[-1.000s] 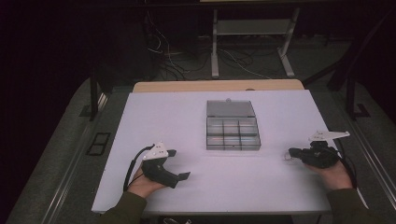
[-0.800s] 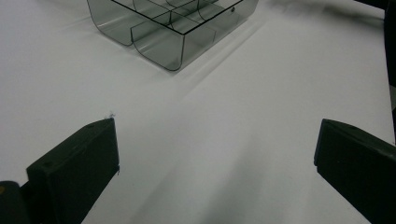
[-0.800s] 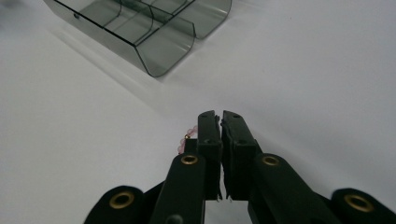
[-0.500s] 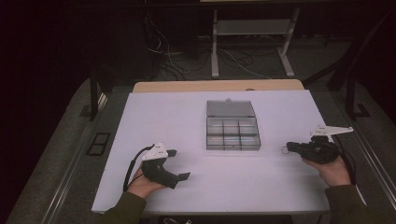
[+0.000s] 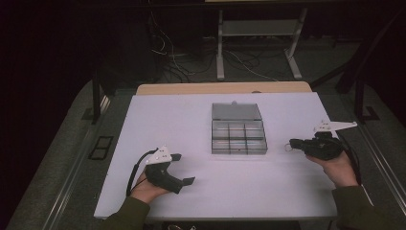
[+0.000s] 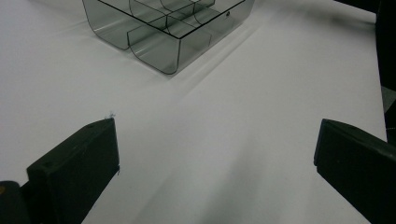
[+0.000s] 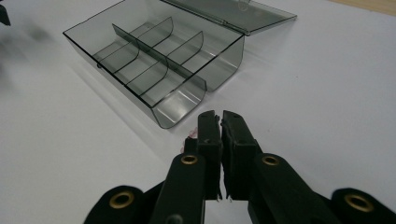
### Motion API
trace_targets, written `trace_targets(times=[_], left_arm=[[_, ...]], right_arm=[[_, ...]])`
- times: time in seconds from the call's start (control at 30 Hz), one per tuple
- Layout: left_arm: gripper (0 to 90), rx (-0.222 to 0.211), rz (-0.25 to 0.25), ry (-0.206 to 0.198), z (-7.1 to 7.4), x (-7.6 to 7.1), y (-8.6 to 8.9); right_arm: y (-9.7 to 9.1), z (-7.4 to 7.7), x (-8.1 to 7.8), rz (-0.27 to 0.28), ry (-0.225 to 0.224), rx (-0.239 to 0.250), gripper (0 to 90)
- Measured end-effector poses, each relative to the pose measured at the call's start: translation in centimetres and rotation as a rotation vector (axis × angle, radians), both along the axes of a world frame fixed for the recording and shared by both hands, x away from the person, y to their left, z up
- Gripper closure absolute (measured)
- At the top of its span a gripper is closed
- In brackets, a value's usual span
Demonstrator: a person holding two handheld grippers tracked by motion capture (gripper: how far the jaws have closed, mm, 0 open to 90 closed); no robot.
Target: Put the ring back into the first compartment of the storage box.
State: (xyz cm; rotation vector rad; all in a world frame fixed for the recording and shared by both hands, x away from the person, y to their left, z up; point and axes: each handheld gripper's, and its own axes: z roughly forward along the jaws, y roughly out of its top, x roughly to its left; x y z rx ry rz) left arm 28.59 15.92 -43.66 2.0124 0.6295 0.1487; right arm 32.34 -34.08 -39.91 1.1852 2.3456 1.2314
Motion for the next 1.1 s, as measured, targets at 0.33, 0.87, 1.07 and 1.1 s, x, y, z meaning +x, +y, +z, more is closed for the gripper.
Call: trace_targets(times=[0.33, 0.87, 1.07, 1.1], left_arm=[[0.0, 0.001, -0.004, 0.005, -0.1, 0.1, -0.2], [0.0, 0.011, -0.001, 0.003, -0.1, 0.0, -0.2], [0.0, 0.013, 0.000, 0.004, -0.1, 0.0, -0.2], [0.0, 0.012, 0.000, 0.003, -0.2, 0.0, -0.2]], right_arm=[[0.9, 0.3, 0.7, 0.026, -0.007, 0.006, 85.8], [2.9, 1.0, 1.8, 0.060, -0.022, 0.013, 85.8], [3.5, 1.3, 2.2, 0.069, -0.026, 0.024, 85.8], [3.6, 1.3, 2.3, 0.072, -0.034, 0.024, 85.8]])
